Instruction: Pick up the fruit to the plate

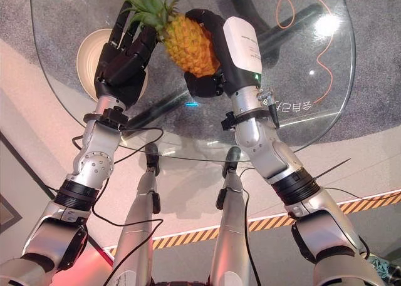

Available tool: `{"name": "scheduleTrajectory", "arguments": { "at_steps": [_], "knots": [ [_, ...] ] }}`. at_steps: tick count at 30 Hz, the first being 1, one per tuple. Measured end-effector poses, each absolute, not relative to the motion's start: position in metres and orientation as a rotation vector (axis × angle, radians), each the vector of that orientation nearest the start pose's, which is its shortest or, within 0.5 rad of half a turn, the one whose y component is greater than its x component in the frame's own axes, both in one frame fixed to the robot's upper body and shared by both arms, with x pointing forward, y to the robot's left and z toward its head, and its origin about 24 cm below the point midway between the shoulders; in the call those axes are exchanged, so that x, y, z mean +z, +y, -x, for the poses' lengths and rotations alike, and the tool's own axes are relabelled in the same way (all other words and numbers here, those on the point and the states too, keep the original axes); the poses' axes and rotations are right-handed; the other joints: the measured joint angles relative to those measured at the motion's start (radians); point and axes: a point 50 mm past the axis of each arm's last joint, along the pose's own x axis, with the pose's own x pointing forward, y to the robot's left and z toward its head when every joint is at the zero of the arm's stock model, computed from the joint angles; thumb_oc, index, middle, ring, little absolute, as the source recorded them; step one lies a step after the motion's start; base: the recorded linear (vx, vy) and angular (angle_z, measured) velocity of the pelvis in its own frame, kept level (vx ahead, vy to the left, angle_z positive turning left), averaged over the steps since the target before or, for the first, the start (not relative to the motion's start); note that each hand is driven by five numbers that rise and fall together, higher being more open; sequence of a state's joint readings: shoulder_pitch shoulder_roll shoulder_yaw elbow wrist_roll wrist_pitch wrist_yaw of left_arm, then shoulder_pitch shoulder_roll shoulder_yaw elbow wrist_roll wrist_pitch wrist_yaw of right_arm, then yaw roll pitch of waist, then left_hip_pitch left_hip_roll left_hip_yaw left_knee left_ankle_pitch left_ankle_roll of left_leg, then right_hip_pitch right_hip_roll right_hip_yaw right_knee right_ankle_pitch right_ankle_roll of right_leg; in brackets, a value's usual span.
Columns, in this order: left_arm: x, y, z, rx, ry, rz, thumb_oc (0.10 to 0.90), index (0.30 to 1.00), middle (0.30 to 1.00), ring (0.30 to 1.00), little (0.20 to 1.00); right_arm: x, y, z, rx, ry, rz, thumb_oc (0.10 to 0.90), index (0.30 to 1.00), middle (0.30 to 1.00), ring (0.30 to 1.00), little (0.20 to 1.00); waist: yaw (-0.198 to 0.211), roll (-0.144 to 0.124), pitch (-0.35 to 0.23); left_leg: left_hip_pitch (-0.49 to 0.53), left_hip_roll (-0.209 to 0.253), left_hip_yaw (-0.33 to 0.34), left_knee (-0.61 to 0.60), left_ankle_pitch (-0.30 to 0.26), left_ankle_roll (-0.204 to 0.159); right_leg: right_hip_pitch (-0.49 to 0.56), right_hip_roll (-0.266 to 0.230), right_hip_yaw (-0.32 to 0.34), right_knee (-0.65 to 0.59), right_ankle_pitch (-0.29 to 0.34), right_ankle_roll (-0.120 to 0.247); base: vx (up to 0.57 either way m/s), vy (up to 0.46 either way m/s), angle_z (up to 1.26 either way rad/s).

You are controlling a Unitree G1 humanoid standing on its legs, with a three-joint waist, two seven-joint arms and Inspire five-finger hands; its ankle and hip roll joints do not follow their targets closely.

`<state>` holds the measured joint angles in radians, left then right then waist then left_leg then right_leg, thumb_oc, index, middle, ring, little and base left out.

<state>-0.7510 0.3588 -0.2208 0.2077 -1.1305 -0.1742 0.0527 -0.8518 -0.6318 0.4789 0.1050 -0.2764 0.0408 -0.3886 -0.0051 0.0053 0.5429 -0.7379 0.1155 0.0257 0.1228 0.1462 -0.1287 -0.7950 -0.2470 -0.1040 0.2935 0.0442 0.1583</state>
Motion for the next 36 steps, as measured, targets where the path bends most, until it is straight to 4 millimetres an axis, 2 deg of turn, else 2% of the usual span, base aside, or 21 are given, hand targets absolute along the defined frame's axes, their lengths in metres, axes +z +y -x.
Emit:
{"name": "scheduleTrajectory", "arguments": {
  "at_steps": [18,36],
  "knots": [
    [0.225,0.132,-0.352,-0.378,-0.433,0.779,0.8,0.9,0.9,0.9,0.9,0.254,-0.126,-0.339,-0.054,-0.81,0.942,0.1,0.3,0.3,0.3,0.2,0.0,0.0,0.0,-0.001,0.0,0.0,0.0,0.0,0.0,-0.001,0.0,0.0,0.0,0.0,0.0,0.0,0.0,0.0],
    [0.224,0.131,-0.352,-0.382,-0.427,0.831,0.8,0.9,0.9,0.9,0.9,0.27,-0.128,-0.339,-0.046,-0.846,1.044,0.1,0.3,0.3,0.3,0.2,0.001,0.0,0.0,-0.001,-0.001,0.0,0.0,0.0,0.0,-0.001,0.0,0.0,0.0,0.0,0.0,0.0,0.0,0.0]
  ]
}}
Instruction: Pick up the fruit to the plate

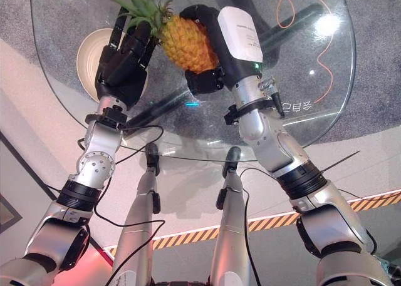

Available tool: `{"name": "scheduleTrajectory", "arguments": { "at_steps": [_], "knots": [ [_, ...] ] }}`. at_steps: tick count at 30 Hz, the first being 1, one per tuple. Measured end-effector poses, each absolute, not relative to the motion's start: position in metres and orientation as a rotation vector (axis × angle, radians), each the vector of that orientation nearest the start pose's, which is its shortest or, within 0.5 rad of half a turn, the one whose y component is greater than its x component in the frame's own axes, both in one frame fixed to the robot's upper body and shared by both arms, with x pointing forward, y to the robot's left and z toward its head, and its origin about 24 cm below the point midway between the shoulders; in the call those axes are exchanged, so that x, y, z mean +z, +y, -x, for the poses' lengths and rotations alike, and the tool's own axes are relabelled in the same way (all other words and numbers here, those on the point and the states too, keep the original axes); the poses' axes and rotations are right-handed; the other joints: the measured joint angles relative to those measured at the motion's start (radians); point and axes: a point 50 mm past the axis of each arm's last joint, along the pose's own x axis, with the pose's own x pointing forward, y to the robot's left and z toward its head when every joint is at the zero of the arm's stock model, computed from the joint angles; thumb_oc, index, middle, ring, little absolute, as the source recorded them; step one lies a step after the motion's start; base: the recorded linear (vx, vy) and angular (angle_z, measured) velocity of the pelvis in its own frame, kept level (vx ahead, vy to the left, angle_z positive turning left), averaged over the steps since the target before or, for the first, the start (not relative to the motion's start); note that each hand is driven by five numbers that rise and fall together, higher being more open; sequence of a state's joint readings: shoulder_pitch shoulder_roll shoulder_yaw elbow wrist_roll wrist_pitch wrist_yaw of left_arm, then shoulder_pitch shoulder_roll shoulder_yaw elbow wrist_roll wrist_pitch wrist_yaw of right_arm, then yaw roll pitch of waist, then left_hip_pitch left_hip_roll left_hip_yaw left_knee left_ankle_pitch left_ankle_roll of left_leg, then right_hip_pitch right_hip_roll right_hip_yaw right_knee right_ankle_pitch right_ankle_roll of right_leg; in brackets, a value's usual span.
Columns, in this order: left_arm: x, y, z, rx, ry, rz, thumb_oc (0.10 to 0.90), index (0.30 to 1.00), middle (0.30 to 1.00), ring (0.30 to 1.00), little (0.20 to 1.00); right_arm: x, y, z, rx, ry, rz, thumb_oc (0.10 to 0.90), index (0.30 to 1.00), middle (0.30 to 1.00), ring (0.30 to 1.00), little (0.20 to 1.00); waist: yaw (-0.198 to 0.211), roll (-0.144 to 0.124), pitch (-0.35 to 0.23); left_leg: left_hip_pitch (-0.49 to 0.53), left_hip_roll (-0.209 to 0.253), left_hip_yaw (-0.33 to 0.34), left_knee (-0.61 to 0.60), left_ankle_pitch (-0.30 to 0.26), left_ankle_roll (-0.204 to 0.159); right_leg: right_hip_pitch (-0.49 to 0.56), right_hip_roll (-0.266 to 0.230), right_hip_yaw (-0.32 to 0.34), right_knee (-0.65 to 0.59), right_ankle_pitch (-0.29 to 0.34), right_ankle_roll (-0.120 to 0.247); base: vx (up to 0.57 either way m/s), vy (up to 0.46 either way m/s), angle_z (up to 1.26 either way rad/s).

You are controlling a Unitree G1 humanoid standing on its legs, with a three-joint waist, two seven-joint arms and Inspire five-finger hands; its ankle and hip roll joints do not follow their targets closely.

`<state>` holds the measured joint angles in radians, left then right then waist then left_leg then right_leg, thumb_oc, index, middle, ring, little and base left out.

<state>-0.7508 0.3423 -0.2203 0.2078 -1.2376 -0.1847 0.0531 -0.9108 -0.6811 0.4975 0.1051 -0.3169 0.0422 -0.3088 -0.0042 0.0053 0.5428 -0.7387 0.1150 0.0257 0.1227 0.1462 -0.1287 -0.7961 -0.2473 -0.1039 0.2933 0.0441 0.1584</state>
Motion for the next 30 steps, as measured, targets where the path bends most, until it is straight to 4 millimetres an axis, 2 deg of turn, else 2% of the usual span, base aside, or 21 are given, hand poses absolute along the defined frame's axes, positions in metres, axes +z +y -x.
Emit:
{"name": "scheduleTrajectory", "arguments": {
  "at_steps": [14,30],
  "knots": [
    [0.223,0.131,-0.353,-0.344,-0.408,0.843,0.8,0.9,0.9,0.9,0.9,0.275,-0.123,-0.338,-0.053,-0.894,1.146,0.1,0.3,0.3,0.3,0.2,0.001,0.0,0.0,0.0,0.0,0.0,0.0,0.0,0.0,0.0,0.0,0.0,0.0,0.0,0.0,0.0,0.0,0.0],
    [0.223,0.132,-0.353,-0.331,-0.419,0.944,0.8,0.9,0.9,0.9,0.9,0.279,-0.117,-0.336,-0.033,-0.934,1.173,0.1,0.3,0.3,0.3,0.2,0.002,0.0,0.0,-0.01,-0.001,-0.004,0.0,0.0,0.0,-0.01,-0.001,0.0,0.0,0.0,0.0,0.0,0.0,0.0]
  ]
}}
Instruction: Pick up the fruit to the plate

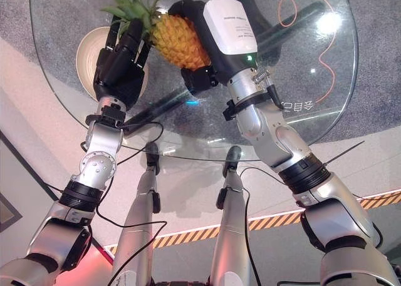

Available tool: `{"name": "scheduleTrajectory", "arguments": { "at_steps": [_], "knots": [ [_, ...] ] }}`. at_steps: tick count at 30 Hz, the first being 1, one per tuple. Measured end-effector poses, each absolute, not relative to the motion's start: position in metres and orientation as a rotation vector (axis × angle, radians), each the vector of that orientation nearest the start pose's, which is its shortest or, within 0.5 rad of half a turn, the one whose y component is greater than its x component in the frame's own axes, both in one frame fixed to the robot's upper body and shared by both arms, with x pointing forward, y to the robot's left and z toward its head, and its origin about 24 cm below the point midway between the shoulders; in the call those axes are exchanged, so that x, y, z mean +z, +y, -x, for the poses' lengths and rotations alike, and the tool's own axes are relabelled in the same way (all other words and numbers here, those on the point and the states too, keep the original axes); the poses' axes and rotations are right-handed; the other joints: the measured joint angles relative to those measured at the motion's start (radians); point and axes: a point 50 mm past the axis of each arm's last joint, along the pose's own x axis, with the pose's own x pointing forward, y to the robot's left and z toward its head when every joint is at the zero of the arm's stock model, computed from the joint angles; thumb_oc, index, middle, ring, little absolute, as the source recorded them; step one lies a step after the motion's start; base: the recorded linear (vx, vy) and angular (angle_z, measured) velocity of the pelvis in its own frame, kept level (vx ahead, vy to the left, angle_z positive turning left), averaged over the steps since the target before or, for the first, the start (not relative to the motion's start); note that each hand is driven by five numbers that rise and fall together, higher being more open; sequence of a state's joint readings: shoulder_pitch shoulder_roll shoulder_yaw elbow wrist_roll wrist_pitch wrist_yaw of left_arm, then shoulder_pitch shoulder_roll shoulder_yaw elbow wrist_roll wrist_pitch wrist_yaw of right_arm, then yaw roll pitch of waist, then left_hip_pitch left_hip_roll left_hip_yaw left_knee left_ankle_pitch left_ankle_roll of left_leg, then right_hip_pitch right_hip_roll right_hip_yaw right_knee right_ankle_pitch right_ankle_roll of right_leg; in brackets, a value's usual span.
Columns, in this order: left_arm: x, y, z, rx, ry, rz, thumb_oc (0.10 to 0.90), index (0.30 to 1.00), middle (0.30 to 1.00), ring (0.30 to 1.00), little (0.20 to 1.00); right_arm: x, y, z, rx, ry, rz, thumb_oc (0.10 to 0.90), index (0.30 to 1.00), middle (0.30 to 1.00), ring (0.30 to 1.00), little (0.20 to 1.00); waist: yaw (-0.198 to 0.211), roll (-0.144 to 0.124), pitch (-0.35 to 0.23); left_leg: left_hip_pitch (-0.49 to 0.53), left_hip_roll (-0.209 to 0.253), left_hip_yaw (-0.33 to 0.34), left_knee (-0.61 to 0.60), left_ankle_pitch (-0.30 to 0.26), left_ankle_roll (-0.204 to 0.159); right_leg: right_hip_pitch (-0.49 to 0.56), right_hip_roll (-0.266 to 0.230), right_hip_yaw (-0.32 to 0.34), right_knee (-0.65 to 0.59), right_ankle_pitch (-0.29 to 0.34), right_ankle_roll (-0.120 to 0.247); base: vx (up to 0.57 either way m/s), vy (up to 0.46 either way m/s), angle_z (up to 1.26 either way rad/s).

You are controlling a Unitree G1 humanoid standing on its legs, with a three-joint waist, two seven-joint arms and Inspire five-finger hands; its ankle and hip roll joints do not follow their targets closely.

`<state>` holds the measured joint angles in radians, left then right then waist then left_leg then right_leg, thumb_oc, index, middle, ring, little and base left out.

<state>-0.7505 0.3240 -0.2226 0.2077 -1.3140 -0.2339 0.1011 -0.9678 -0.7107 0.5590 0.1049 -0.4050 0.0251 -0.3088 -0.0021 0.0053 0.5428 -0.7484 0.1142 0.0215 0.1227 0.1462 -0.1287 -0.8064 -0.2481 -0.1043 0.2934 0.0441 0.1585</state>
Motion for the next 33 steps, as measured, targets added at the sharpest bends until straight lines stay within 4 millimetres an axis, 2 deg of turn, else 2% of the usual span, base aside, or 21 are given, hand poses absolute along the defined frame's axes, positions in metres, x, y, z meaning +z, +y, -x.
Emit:
{"name": "scheduleTrajectory", "arguments": {
  "at_steps": [4,5,6,7,8,18,33],
  "knots": [
    [0.223,0.132,-0.353,-0.326,-0.429,0.964,0.8,0.9,0.9,0.9,0.9,0.277,-0.115,-0.336,-0.015,-0.947,1.183,0.1,0.3,0.3,0.3,0.2,0.0,0.0,0.0,-0.004,0.0,0.0,0.0,0.0,0.0,-0.003,0.0,0.0,0.0,0.0,0.0,0.0,0.0,0.0],
    [0.223,0.133,-0.353,-0.324,-0.431,0.966,0.536,0.674,0.674,0.674,0.636,0.277,-0.114,-0.335,-0.011,-0.948,1.184,0.1,0.3,0.3,0.3,0.2,0.0,0.0,0.0,-0.003,0.0,0.0,0.0,0.0,0.0,-0.003,0.0,0.0,0.0,0.0,0.0,0.0,0.0,0.0],
    [0.223,0.133,-0.353,-0.323,-0.433,0.969,0.536,0.674,0.674,0.674,0.636,0.277,-0.114,-0.335,-0.008,-0.951,1.184,0.1,0.3,0.3,0.3,0.2,0.0,0.0,0.0,-0.004,0.0,0.0,0.0,0.0,0.0,-0.004,0.0,0.0,0.0,0.0,0.0,0.0,0.0,0.0],
    [0.223,0.133,-0.353,-0.322,-0.436,0.969,0.16,0.352,0.352,0.352,0.26,0.277,-0.113,-0.335,-0.004,-0.956,1.183,0.1,0.3,0.3,0.3,0.2,0.0,0.0,0.0,-0.004,0.0,0.0,0.0,0.0,0.0,-0.004,0.0,0.0,0.0,0.0,0.0,0.0,0.0,0.0],
    [0.224,0.134,-0.353,-0.318,-0.441,0.972,0.1,0.3,0.3,0.3,0.2,0.277,-0.113,-0.334,0.001,-0.962,1.181,0.1,0.3,0.3,0.3,0.2,-0.001,0.0,0.0,-0.004,0.0,0.0,0.0,0.0,0.0,-0.004,0.0,0.0,0.0,0.0,0.0,0.0,0.0,0.0],
    [0.229,0.156,-0.353,-0.245,-0.517,1.007,0.1,0.3,0.3,0.3,0.2,0.282,-0.101,-0.318,0.075,-1.084,1.188,0.1,0.3,0.3,0.3,0.2,-0.002,0.0,0.0,-0.003,-0.001,0.0,0.0,0.001,0.0,-0.003,-0.001,0.0,0.002,0.0,0.0,0.0,0.0,0.0],
    [0.23,0.161,-0.353,-0.227,-0.537,1.008,0.1,0.3,0.3,0.3,0.2,0.282,-0.098,-0.315,0.106,-1.112,1.196,0.1,0.3,0.3,0.3,0.2,-0.005,0.0,0.0,-0.003,-0.002,0.0,0.0,0.005,0.001,-0.002,-0.002,-0.001,0.004,0.002,0.001,0.0,0.0,0.0]
  ]
}}
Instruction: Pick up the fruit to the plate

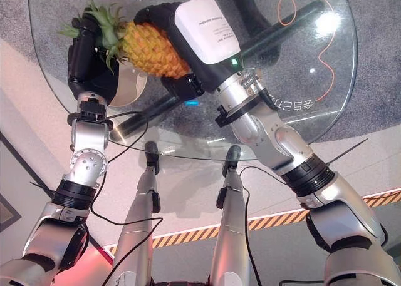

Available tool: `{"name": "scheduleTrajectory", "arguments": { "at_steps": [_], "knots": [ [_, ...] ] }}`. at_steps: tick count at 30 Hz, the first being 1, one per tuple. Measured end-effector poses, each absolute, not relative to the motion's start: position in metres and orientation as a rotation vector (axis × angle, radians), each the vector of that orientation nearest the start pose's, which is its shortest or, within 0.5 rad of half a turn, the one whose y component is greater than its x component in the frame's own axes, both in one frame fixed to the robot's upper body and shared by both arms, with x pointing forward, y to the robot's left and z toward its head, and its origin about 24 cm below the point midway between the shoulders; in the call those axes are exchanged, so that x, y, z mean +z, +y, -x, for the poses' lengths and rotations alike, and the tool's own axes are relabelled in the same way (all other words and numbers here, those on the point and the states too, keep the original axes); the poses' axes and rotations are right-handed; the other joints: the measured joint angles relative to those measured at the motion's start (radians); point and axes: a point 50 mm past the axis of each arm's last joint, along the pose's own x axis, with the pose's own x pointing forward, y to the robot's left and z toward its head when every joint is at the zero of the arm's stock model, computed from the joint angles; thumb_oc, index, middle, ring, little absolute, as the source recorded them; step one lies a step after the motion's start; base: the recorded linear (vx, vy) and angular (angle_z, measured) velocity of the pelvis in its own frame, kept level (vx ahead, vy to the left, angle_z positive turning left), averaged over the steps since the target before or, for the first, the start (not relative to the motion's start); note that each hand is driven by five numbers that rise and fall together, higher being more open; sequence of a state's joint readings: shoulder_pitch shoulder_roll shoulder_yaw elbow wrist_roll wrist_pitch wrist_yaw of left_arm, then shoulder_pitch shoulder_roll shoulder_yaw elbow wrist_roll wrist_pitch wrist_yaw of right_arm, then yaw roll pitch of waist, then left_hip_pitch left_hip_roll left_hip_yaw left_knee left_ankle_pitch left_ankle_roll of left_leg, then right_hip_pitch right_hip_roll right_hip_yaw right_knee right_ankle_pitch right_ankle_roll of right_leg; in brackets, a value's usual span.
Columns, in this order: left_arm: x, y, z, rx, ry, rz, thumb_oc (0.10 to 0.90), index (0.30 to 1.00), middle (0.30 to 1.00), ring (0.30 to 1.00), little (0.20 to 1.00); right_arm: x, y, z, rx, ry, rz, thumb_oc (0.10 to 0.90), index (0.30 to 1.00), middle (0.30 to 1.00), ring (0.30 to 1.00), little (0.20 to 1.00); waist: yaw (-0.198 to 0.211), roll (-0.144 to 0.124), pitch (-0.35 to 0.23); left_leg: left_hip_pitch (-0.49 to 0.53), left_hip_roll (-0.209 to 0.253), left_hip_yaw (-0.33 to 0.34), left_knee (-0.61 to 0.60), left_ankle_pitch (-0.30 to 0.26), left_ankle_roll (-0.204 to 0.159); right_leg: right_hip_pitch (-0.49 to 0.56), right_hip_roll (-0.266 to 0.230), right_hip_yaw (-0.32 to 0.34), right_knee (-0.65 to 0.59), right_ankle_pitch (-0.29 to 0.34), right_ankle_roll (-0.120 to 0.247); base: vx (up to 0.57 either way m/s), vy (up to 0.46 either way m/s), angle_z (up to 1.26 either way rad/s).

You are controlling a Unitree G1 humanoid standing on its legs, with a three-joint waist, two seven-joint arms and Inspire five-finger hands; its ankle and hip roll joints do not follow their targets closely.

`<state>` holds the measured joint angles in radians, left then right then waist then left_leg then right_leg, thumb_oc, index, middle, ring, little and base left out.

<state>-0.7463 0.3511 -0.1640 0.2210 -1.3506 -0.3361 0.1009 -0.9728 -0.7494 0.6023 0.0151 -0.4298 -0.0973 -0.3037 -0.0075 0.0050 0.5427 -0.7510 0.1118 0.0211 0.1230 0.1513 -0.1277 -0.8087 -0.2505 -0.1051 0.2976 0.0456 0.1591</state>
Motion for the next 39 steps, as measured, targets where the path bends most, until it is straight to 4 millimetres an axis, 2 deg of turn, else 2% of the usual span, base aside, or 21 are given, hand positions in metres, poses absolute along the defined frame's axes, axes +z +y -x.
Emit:
{"name": "scheduleTrajectory", "arguments": {
  "at_steps": [4,7,8,14,20,39],
  "knots": [
    [0.23,0.161,-0.353,-0.226,-0.538,1.009,0.1,0.3,0.3,0.3,0.2,0.281,-0.098,-0.315,0.107,-1.114,1.198,0.1,0.3,0.3,0.3,0.2,-0.001,0.0,0.0,0.0,0.0,0.0,0.0,0.0,0.0,0.0,0.0,0.0,0.0,0.0,0.0,0.0,0.0,0.0],
    [0.23,0.161,-0.353,-0.226,-0.538,1.01,0.1,0.3,0.3,0.3,0.2,0.281,-0.098,-0.315,0.104,-1.115,1.196,0.402,0.559,0.559,0.559,0.502,-0.002,0.0,0.0,0.0,0.0,0.0,0.0,0.0,0.0,0.0,0.0,0.0,0.0,0.0,0.0,0.0,0.0,0.0],
    [0.229,0.161,-0.353,-0.226,-0.538,1.01,0.1,0.3,0.3,0.3,0.2,0.281,-0.098,-0.315,0.104,-1.114,1.195,0.8,0.9,0.9,0.9,0.9,-0.002,0.0,0.0,0.0,0.0,0.0,0.0,0.0,0.0,0.0,0.0,0.0,0.0,0.0,0.0,0.0,0.0,0.0],
    [0.232,0.16,-0.352,-0.221,-0.564,1.027,0.1,0.3,0.3,0.3,0.2,0.279,-0.096,-0.315,0.099,-1.105,1.182,0.8,0.9,0.9,0.9,0.9,-0.009,0.0,0.0,-0.002,-0.001,0.0,0.0,0.0,0.0,-0.001,0.0,0.0,0.0,0.0,0.0,0.0,0.0,0.0],
    [0.244,0.151,-0.351,-0.255,-0.607,1.035,0.1,0.3,0.3,0.3,0.2,0.274,-0.092,-0.318,0.075,-1.078,1.148,0.8,0.9,0.9,0.9,0.9,-0.016,0.0,0.0,-0.001,-0.001,0.0,0.0,0.0,0.0,-0.001,0.0,0.0,0.0,0.0,0.0,0.0,0.0,0.0],
    [0.244,0.147,-0.348,-0.156,-0.654,1.059,0.1,0.3,0.3,0.3,0.2,0.273,-0.089,-0.319,0.04,-1.068,1.113,0.8,0.9,0.9,0.9,0.9,-0.019,0.0,0.0,-0.003,-0.001,0.0,0.0,0.0,0.0,-0.004,0.0,0.002,0.0,0.0,0.0,0.0,0.0,0.0]
  ]
}}
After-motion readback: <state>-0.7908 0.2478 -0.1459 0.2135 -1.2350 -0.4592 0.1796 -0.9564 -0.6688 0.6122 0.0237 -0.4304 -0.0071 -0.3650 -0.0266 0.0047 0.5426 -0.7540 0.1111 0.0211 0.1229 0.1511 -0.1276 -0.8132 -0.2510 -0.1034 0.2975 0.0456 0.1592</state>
